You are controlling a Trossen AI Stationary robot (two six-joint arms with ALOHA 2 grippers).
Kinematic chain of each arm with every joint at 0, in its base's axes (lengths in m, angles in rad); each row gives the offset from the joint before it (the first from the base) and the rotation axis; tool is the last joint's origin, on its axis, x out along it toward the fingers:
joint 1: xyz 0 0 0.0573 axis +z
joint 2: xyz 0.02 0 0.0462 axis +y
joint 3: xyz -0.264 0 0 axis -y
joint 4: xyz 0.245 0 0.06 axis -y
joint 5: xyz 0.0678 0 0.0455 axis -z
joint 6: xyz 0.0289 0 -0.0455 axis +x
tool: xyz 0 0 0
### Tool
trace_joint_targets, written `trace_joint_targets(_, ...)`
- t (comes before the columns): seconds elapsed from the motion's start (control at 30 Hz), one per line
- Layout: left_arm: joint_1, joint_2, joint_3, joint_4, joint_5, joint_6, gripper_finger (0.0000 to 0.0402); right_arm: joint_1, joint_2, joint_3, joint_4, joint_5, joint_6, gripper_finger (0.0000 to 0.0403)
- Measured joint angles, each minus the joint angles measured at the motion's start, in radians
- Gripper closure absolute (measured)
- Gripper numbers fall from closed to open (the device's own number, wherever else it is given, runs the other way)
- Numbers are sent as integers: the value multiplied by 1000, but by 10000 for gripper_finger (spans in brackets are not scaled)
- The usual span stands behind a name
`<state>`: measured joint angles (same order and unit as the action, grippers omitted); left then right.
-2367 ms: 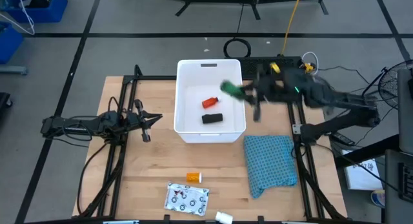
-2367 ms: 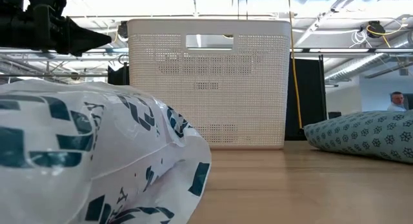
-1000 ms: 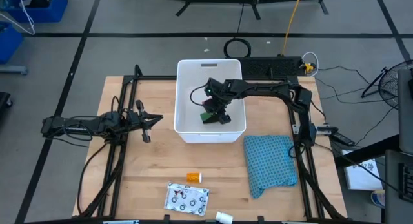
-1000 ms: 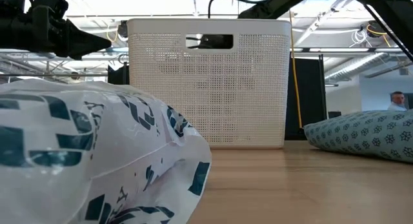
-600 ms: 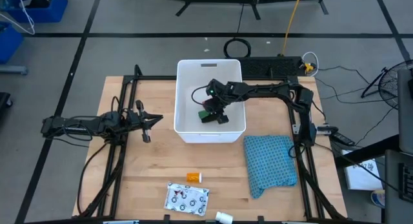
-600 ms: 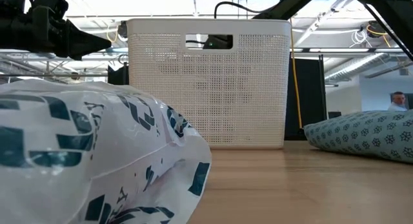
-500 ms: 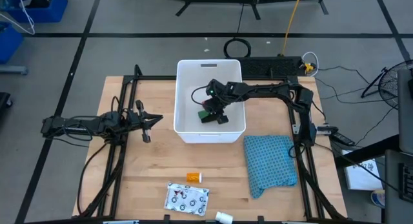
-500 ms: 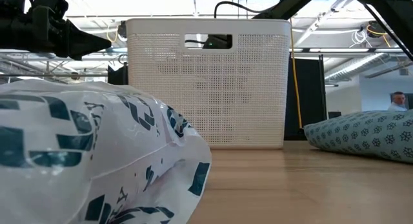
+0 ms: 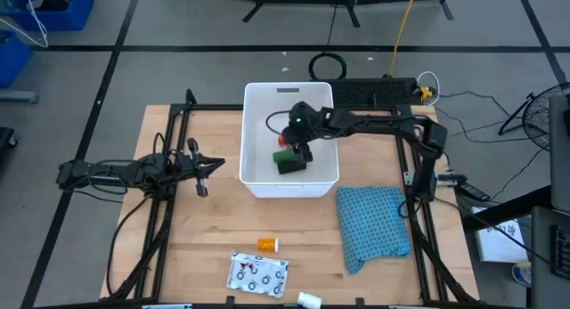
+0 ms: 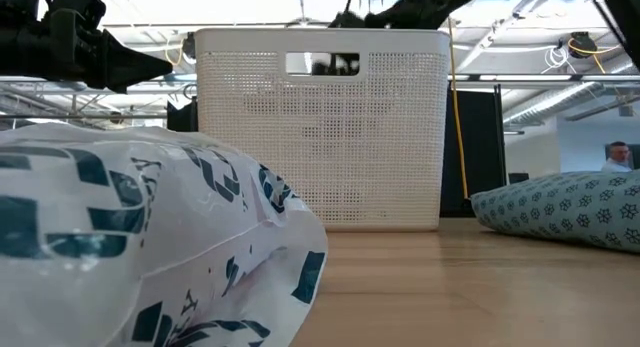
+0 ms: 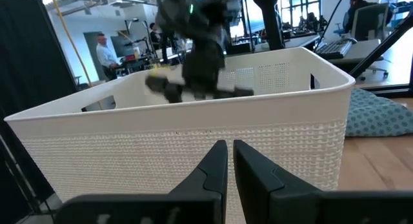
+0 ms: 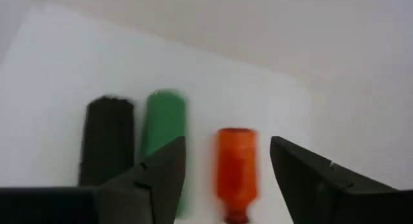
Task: Pick & place medical supplies in basket/bin
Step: Put the mailer bag into the bin
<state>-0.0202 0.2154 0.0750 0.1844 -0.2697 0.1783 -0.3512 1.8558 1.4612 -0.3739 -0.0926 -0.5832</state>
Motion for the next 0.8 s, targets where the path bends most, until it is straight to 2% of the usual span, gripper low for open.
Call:
trace_joint_targets(0.13,0,0,0,-1,0,0,371,24,-106,0,1,84,34,180)
trace_joint_targets(0.23,0,0,0,-9,1,0,371,52,-213,0,7,78,88,199)
trace_joint_targets(0.4,0,0,0,-44,-2,2,371,126,-434,2,38,-143,182,284)
trace_joint_targets(0.5,0,0,0,-55,-26,2,371,202,-555,-18,35,-148,231,355)
trace_joint_targets(0.57,0,0,0,-56,-46,1,371,261,-645,-63,34,-146,231,389)
trace_joint_targets(0.67,0,0,0,-66,-76,-6,371,343,-785,-183,66,-116,284,390)
trace_joint_targets(0.8,0,0,0,-92,-91,-32,371,434,-958,-453,197,36,375,397)
